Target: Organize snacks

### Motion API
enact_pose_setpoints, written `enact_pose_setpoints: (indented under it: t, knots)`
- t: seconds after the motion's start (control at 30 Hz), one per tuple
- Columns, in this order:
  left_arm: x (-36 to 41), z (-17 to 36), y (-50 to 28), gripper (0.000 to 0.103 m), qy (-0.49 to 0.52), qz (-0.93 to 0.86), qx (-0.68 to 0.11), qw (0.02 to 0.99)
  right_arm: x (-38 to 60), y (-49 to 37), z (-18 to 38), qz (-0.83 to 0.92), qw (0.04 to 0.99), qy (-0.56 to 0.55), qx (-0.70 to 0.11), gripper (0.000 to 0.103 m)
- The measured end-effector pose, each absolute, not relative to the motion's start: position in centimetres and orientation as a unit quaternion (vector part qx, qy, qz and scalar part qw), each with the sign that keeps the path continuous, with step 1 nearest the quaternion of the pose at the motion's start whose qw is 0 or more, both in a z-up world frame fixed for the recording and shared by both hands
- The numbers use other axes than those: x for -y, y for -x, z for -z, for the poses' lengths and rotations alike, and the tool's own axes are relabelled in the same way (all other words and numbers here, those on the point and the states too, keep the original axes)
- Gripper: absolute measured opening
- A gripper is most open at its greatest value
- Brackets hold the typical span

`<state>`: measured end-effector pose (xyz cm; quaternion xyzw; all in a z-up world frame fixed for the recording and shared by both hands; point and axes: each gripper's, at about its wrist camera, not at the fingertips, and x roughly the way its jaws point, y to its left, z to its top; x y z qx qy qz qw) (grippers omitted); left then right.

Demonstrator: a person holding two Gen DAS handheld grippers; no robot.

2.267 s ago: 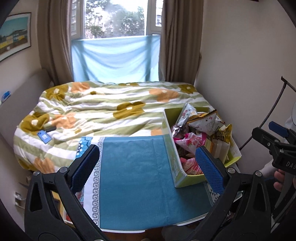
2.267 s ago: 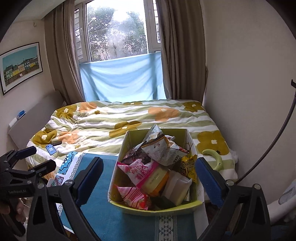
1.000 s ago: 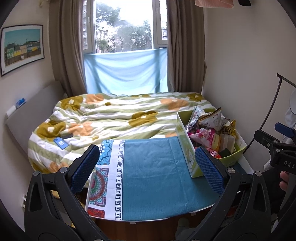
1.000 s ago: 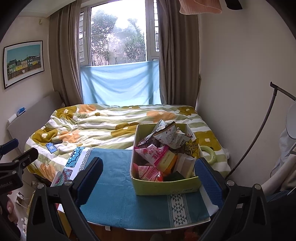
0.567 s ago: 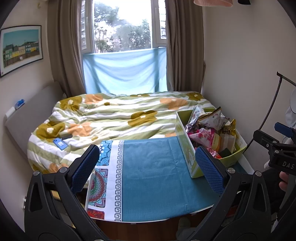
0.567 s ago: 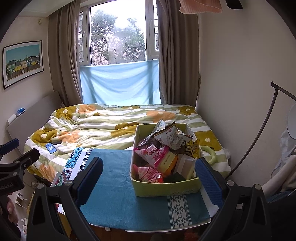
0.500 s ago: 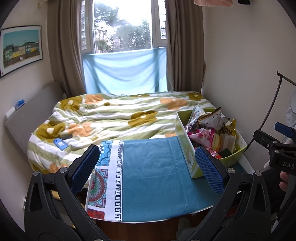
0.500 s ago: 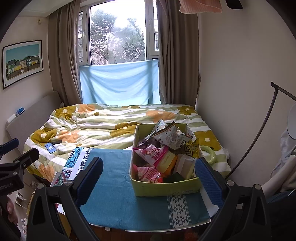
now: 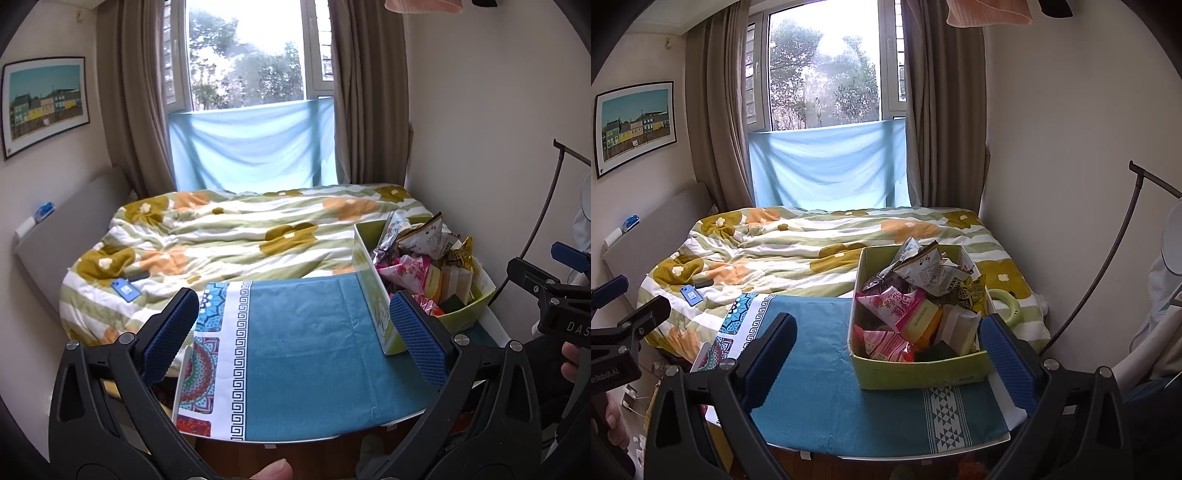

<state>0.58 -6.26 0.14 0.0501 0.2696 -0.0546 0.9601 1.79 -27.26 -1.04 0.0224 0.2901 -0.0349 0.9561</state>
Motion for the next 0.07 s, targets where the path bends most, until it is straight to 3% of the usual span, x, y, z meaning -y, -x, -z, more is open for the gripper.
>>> enact_pose_setpoints:
  t: [0.07]
  knots:
    - [6.15, -0.11, -0.42, 0.103, -0.051, 0.052, -0.268, 0.961, 27.20, -1.66, 1.13, 0.034, 0.956, -0.023, -0.290, 0.099]
